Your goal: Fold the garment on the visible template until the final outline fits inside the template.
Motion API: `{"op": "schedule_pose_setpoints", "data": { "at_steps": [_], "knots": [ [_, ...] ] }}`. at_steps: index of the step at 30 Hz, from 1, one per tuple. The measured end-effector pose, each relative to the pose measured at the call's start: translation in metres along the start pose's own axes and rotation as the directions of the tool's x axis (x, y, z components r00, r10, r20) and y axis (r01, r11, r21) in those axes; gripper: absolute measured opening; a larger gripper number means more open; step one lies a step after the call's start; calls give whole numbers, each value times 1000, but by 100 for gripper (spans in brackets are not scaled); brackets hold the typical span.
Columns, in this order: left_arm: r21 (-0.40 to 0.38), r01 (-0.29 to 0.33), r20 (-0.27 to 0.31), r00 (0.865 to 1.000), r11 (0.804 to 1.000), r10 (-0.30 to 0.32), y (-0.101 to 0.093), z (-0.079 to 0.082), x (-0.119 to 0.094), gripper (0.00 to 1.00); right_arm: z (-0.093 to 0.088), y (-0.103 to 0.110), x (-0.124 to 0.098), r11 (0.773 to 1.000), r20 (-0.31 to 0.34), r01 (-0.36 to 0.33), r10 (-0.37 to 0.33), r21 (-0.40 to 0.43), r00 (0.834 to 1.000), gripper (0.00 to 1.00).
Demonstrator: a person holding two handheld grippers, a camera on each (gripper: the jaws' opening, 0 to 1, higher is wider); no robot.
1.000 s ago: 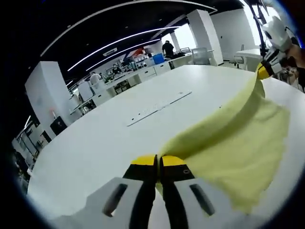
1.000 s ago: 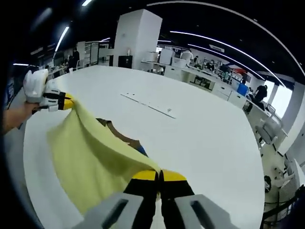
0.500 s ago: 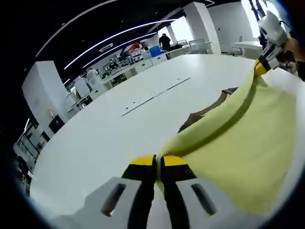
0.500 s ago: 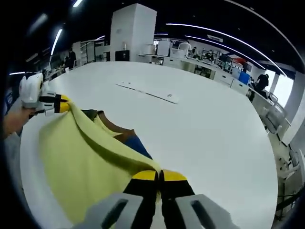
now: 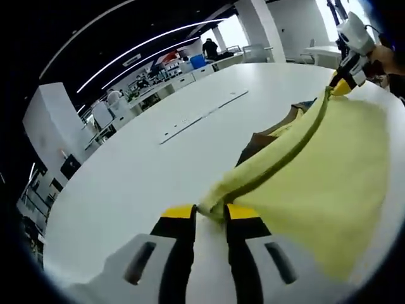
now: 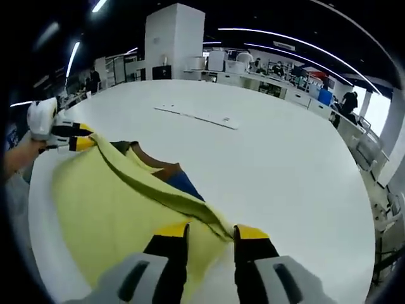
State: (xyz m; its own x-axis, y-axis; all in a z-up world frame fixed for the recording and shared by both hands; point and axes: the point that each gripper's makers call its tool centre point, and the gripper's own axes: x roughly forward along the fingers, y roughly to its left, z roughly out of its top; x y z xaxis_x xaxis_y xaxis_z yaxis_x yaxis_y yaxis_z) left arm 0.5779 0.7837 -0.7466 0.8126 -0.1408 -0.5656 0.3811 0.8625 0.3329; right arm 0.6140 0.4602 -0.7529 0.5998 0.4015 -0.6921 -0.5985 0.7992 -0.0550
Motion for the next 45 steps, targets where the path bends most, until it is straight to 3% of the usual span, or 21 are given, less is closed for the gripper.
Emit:
{"op": "schedule_pose_setpoints", "data": {
  "at_steps": [4, 7, 10, 14, 17, 22, 26, 30, 38, 45],
  "knots": [
    [45, 11, -7, 1000, 999, -11, -2, -6, 4, 28, -2, -3, 1, 1000, -3, 12, -12, -8, 1000, 28],
    [33, -8, 10, 1000, 999, 7, 1, -4, 11, 28, -4, -16, 7, 998, -11, 67, -67, -2, 998, 28],
    [15, -58, 21, 998, 998, 58, 8, -2, 17, 27, -1, -20, 16, 994, 23, 72, -74, 81, 997, 28],
    [-106, -157, 22, 987, 982, 160, 25, -2, 18, 28, 7, -25, 17, 986, 65, 105, -114, 125, 991, 28],
    [-197, -175, 31, 982, 965, 184, 33, 1, 14, 27, 14, -28, 15, 973, 97, 115, -136, 201, 986, 27],
    [-194, -200, -9, 979, 960, 203, 42, -4, 6, 27, 13, -30, 8, 970, 89, 119, -140, 213, 986, 26],
    [-240, -150, -14, 988, 959, 151, 36, -9, -3, 33, 12, -25, 1, 967, 99, 78, -104, 243, 990, 30],
    [-341, -65, 33, 996, 938, 81, 25, -8, -13, 44, 13, -18, -7, 965, 104, 37, -66, 260, 992, 47],
    [-355, 41, 81, 997, 934, -12, 8, -10, -38, 62, 6, 6, -26, 950, 95, -79, 52, 301, 994, 67],
    [-315, 91, 78, 994, 945, -70, -6, -18, -60, 65, -8, 28, -47, 960, 62, -125, 113, 249, 992, 66]
  ]
}}
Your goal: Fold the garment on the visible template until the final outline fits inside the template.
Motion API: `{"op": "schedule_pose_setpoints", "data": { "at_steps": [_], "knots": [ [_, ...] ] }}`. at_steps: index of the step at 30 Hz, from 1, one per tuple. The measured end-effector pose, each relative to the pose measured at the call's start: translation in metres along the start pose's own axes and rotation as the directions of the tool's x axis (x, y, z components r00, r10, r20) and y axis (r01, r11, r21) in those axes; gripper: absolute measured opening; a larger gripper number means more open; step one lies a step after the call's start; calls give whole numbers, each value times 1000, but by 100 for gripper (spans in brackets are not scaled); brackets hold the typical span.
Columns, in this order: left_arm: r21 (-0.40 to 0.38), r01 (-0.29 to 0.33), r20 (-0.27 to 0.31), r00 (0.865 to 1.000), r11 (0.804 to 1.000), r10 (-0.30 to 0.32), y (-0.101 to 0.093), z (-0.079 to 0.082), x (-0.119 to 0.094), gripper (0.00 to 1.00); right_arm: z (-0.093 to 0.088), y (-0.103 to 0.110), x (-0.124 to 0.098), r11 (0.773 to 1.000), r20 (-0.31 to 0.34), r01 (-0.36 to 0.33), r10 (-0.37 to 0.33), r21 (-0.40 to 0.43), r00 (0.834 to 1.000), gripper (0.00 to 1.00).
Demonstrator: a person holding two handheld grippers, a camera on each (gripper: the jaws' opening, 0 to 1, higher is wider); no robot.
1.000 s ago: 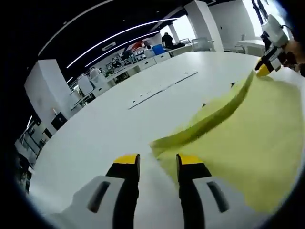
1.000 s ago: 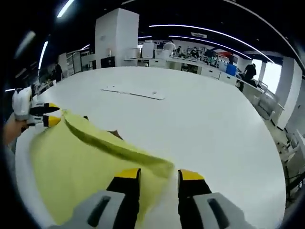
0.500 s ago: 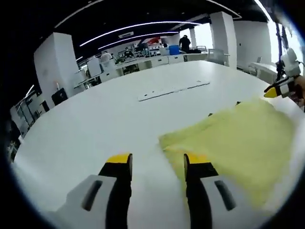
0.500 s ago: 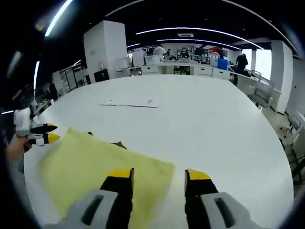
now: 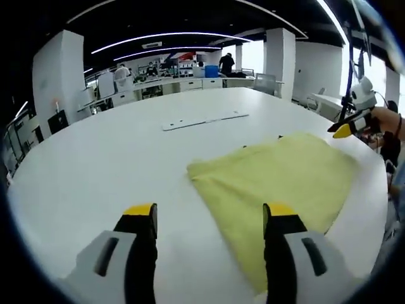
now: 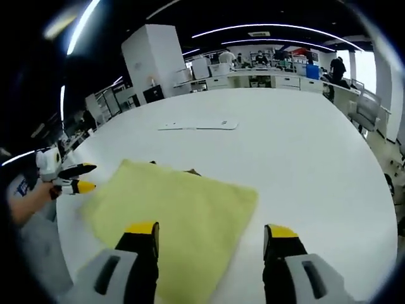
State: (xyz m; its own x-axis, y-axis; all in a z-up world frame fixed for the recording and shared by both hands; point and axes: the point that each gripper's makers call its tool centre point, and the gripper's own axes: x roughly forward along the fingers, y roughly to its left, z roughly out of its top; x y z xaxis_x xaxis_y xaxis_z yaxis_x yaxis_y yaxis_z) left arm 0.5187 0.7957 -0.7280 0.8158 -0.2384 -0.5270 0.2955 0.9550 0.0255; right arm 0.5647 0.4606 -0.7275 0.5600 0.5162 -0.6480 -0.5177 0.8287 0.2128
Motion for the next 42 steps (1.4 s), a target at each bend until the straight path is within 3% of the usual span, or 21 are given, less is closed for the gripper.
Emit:
{"op": "schedule_pose_setpoints", "data": {
  "at_steps": [14, 21, 25, 31, 36, 42],
  "knots": [
    [31, 120, -68, 991, 992, -117, -24, -33, -33, 57, -46, 28, -35, 996, -87, -75, 70, -56, 994, 59],
    [41, 143, -110, 984, 989, -138, -28, -49, -40, 45, -68, 28, -43, 993, -124, -97, 88, -64, 988, 48],
    [36, 155, -116, 982, 987, -150, -30, -54, -42, 33, -78, 29, -47, 986, -153, -119, 101, -115, 983, 32],
    [31, 187, -138, 974, 982, -181, -38, -63, -44, 26, -90, 25, -50, 983, -178, -124, 100, -134, 979, 22],
    [69, 207, -178, 965, 976, -192, -44, -72, -45, 17, -93, 22, -49, 980, -176, -122, 94, -159, 980, 10],
    [61, 218, -175, 963, 974, -205, -46, -72, -44, 14, -94, 20, -49, 976, -177, -125, 94, -176, 980, 3]
  ]
}}
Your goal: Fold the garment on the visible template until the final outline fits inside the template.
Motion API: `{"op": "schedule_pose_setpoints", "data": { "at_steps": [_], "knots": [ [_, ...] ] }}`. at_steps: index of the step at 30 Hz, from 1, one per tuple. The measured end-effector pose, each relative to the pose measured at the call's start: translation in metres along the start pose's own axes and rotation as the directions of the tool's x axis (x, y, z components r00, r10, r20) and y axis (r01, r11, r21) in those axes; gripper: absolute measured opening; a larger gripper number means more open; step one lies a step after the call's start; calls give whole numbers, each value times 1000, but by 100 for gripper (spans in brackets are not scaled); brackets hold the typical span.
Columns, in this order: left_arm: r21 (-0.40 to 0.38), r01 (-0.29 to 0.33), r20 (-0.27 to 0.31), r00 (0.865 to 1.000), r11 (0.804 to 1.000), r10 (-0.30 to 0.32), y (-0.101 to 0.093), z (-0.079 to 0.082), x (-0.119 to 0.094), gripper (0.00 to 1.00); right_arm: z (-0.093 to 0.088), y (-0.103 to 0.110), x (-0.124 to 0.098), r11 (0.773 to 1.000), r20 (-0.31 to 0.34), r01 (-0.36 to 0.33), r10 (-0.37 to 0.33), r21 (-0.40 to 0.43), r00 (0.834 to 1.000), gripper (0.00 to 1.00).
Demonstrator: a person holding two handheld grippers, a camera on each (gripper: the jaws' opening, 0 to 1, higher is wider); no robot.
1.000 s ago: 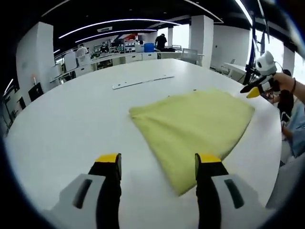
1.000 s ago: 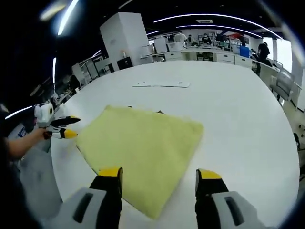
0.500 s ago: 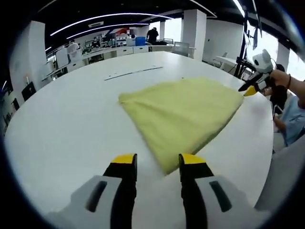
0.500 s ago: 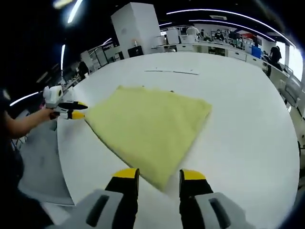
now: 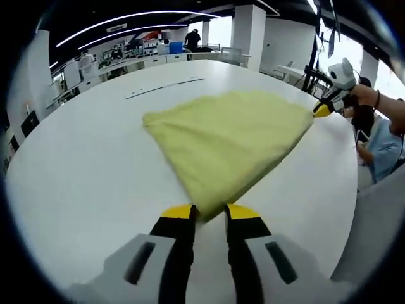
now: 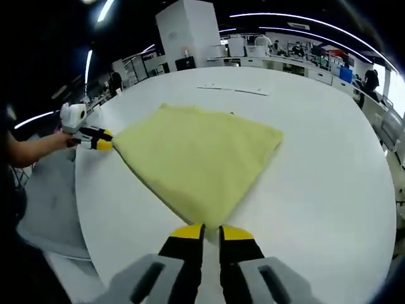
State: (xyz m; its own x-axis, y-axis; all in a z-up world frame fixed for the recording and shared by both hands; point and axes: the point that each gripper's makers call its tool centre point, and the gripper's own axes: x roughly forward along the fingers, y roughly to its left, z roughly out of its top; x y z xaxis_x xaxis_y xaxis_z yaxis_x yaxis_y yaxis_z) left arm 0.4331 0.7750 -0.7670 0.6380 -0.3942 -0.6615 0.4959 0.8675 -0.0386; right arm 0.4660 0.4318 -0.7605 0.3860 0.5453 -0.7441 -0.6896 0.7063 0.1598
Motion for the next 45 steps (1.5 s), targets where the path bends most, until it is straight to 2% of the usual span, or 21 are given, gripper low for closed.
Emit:
{"op": "schedule_pose_setpoints", "data": {
  "at_steps": [7, 11, 19, 31, 45],
  "knots": [
    [11, -13, -12, 1000, 1000, 13, 2, 0, 1, 6, 2, -1, -1, 1000, 5, 1, -1, -7, 1000, 0],
    [-5, -12, -8, 1000, 1000, 12, 4, 0, 1, 5, 2, -3, -3, 1000, 4, 5, -5, -10, 1000, 0],
    [20, -3, -9, 1000, 1000, 4, 0, 2, 0, 0, 6, -5, -8, 1000, 15, 14, -14, -23, 1000, 0],
    [70, -14, -28, 999, 997, 16, -1, -2, -5, 0, -4, 0, -11, 1000, 7, 8, -8, 7, 1000, 0],
    [45, -20, -32, 999, 999, 22, -6, -13, -13, 0, -11, 9, -14, 999, 9, -5, 5, 33, 1000, 0]
  ]
}}
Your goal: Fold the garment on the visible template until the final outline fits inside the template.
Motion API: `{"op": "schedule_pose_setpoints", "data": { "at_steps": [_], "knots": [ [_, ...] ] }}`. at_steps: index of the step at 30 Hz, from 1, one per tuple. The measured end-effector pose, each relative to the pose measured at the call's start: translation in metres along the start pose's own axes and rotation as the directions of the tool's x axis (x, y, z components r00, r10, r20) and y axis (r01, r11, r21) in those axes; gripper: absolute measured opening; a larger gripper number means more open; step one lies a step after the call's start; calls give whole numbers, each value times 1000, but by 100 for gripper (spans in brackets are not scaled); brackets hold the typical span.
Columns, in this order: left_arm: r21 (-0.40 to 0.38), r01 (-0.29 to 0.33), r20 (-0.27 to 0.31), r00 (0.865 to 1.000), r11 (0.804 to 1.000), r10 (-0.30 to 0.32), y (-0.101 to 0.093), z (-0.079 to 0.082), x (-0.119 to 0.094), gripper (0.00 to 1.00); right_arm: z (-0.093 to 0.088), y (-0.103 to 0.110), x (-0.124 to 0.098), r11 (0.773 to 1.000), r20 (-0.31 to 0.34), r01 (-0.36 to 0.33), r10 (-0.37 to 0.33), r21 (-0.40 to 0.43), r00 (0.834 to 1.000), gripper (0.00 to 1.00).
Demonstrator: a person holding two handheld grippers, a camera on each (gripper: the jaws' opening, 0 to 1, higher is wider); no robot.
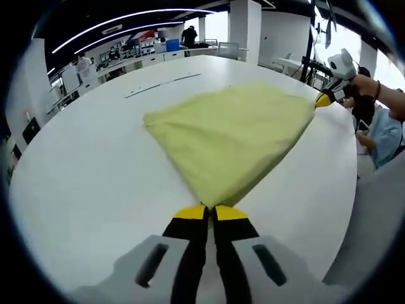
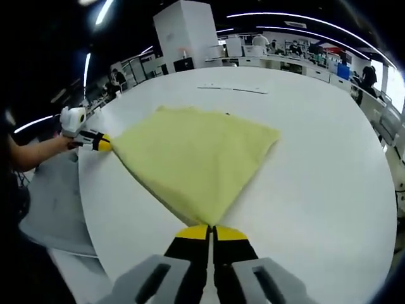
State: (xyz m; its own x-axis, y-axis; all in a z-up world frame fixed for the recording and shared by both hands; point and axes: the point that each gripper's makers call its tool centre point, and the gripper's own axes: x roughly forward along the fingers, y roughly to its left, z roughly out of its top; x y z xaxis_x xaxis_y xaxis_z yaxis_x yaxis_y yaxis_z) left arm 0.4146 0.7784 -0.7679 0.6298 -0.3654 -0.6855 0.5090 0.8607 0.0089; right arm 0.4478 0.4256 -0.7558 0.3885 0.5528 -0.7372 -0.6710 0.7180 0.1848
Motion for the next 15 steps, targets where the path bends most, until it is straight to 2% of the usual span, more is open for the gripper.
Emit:
{"op": "schedule_pose_setpoints", "data": {
  "at_steps": [4, 6, 8, 11, 15],
  "knots": [
    [-11, -3, -7, 1000, 1000, 3, 1, -3, -1, 1, 1, 0, -1, 1000, -6, 4, -4, 10, 1000, 0],
    [-25, -2, -6, 1000, 1000, 1, 2, -4, -3, 4, 3, -2, -1, 999, 11, 19, -19, 29, 1000, 4],
    [-60, -2, 5, 1000, 998, 2, 3, -4, -5, 10, 7, -3, -2, 999, 30, 25, -26, 47, 999, 12],
    [-194, 32, 53, 998, 980, -22, 2, 1, -7, 26, 10, -4, -4, 998, 42, 38, -40, 55, 998, 26],
    [-227, 34, 100, 995, 973, -12, 5, 11, -14, 41, 17, -2, -6, 997, 61, 50, -54, 60, 997, 45]
  ]
}}
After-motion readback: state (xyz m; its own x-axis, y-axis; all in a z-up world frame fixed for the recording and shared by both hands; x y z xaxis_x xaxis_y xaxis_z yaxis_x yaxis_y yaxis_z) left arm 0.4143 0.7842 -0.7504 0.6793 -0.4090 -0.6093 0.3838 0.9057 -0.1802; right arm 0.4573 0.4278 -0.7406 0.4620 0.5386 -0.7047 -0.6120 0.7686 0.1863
